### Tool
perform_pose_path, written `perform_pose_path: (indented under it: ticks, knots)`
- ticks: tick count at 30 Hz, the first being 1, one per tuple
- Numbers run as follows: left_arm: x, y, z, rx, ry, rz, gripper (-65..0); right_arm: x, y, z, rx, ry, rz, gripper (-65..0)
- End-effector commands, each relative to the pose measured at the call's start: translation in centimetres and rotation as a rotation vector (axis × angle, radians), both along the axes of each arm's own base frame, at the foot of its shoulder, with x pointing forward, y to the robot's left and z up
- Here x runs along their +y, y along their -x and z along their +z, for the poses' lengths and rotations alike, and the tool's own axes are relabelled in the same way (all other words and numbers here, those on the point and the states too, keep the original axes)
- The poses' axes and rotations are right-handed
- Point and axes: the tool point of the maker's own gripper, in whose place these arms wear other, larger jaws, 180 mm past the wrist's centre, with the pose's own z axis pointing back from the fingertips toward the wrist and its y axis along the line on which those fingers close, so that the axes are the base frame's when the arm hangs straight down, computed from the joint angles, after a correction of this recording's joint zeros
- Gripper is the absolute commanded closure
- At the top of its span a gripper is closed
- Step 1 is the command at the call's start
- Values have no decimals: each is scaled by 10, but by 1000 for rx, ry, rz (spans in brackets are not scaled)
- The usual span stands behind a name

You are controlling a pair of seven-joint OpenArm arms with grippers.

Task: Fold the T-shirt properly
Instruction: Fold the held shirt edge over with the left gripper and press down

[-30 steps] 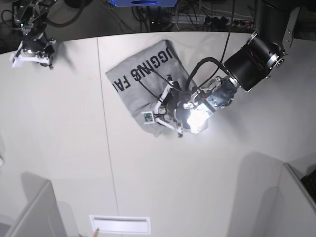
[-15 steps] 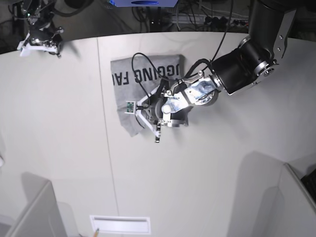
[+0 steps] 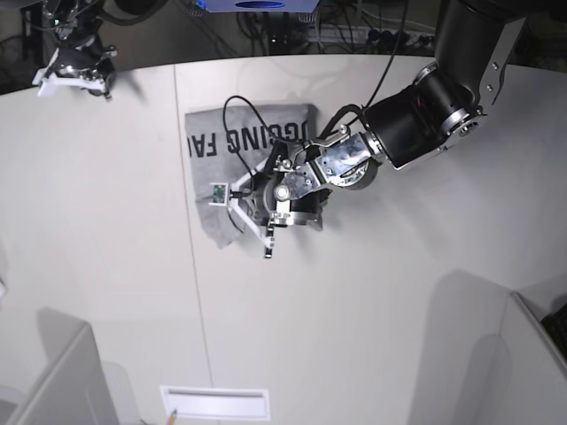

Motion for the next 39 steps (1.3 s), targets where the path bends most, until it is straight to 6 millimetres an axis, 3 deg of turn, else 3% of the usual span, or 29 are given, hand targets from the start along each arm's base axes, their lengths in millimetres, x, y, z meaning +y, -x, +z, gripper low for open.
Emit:
perform_pose_path:
  ticks: [1,7,15,23,34,39]
  knots:
    - [8,29,-23,96,-39,-21,0,-5,-1,6,-17,22,2,0]
    - [4,26,-19,85,-31,-30,0,-5,-1,6,-17,22,2,0]
    - [1,37,-24,71,-85,-131,0,-5,-2,6,-21,22,2,0]
    - [1,30,-19,62,-75,-113,0,-5,-2,6,-18,23,2,0]
    - [-22,18,10,6,5,-131,0,0,-5,5,-22,15,18,0]
    - [-34,8,22,-25,23,-142,-196,15,-13,2,-26,-5,61,0]
